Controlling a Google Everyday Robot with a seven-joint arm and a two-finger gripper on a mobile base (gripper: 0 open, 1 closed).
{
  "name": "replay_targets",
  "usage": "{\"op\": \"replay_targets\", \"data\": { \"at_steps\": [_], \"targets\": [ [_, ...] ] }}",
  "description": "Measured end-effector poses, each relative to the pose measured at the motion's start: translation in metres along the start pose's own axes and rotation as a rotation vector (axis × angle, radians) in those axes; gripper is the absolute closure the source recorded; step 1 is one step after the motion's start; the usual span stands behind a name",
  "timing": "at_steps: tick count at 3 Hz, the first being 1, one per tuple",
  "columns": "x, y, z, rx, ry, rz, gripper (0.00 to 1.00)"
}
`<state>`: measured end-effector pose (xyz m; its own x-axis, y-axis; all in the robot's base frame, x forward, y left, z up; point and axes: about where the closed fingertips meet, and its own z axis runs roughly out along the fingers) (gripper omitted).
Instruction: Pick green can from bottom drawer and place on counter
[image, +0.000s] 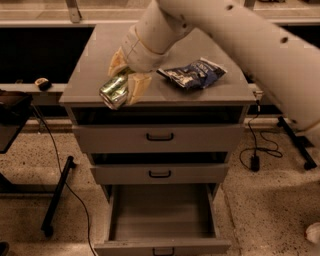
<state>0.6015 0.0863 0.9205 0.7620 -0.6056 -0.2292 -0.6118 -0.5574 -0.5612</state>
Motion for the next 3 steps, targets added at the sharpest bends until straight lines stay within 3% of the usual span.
{"op": "replay_targets", "data": {
  "at_steps": [1, 2, 3],
  "targets": [
    [0.009, -0.007, 0.051, -0.046, -0.010, 0.120, 1.00],
    [0.026, -0.017, 0.071, 0.025, 0.027, 0.284, 1.00],
    [0.043, -0.029, 0.078, 0.073, 0.022, 0.394, 1.00]
  ]
}}
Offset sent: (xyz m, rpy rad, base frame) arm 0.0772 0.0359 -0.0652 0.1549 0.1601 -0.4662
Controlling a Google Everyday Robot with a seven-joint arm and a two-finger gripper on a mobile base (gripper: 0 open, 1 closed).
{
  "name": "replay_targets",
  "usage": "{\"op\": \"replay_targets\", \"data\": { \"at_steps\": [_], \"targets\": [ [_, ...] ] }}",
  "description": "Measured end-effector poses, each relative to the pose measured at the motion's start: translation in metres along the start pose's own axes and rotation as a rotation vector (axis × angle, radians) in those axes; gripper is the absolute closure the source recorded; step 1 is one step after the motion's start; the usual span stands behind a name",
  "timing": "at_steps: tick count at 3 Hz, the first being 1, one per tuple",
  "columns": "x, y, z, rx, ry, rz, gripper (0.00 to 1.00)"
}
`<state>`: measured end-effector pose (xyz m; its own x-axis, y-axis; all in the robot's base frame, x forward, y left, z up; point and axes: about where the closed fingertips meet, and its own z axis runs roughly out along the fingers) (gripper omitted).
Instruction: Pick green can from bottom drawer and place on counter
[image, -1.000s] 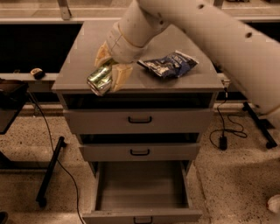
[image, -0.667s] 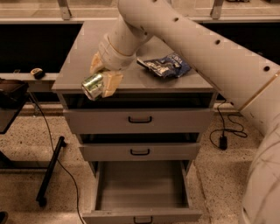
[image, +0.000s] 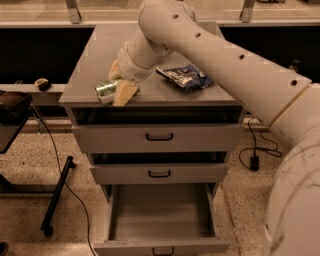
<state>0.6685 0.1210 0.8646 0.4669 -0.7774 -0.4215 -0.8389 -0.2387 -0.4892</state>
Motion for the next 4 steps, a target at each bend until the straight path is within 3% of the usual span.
{"op": "replay_targets", "data": {
  "at_steps": [1, 2, 3, 4],
  "targets": [
    [-0.003, -0.017, 0.009, -0.014, -0.092, 0.094, 1.00],
    [-0.005, -0.033, 0.010, -0.033, -0.125, 0.168, 1.00],
    [-0.005, -0.045, 0.013, -0.035, -0.102, 0.227, 1.00],
    [0.006, -0.055, 0.016, 0.000, -0.025, 0.280, 1.00]
  ]
}}
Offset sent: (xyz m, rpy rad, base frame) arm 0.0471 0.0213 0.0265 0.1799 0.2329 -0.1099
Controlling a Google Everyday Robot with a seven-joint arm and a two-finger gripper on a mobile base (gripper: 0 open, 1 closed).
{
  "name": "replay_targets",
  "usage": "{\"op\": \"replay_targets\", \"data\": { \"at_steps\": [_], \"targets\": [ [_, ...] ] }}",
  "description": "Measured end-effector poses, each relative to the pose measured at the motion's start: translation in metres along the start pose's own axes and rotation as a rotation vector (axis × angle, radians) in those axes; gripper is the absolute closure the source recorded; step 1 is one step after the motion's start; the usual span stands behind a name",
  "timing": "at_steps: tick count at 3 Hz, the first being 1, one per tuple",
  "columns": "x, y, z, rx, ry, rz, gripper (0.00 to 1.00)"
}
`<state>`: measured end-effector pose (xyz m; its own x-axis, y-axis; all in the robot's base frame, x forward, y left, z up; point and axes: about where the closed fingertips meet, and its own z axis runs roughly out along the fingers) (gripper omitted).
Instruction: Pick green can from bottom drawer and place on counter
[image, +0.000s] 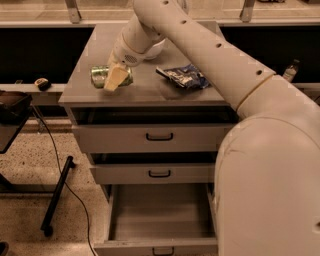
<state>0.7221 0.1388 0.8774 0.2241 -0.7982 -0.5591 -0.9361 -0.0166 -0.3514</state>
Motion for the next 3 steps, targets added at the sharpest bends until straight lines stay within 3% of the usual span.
{"op": "replay_targets", "data": {
  "at_steps": [1, 2, 3],
  "targets": [
    [0.011, -0.012, 0.004, 0.021, 0.021, 0.056, 1.00],
    [0.023, -0.020, 0.006, 0.047, 0.035, 0.105, 0.85],
    [0.030, -0.020, 0.012, 0.027, 0.043, 0.108, 0.61]
  ]
}}
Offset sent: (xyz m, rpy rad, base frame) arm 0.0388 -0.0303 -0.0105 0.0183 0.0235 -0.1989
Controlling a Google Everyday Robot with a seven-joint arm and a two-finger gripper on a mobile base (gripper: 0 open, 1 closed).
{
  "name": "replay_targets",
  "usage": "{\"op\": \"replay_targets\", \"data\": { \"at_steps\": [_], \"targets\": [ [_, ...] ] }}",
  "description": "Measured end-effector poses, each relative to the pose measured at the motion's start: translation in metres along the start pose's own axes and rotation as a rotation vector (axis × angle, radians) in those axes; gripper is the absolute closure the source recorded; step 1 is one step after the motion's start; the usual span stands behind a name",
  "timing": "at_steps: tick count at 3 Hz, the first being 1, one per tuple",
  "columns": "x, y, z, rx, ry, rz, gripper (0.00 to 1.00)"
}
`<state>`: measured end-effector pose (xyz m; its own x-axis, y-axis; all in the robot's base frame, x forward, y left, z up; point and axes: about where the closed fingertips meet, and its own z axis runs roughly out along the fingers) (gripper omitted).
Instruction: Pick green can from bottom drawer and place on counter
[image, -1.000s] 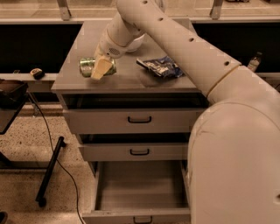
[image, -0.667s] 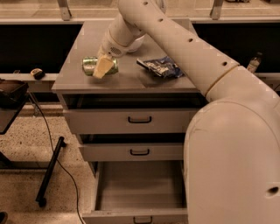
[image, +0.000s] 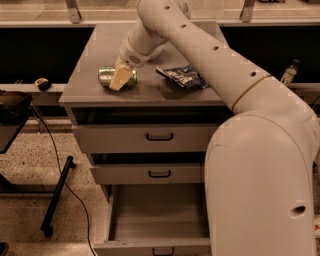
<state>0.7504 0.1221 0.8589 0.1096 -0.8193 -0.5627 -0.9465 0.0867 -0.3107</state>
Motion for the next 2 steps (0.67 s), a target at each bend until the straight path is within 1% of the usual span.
{"op": "replay_targets", "data": {
  "at_steps": [2],
  "targets": [
    [0.0003, 0.0000, 0.0002, -0.001, 0.001, 0.000, 0.15]
  ]
}}
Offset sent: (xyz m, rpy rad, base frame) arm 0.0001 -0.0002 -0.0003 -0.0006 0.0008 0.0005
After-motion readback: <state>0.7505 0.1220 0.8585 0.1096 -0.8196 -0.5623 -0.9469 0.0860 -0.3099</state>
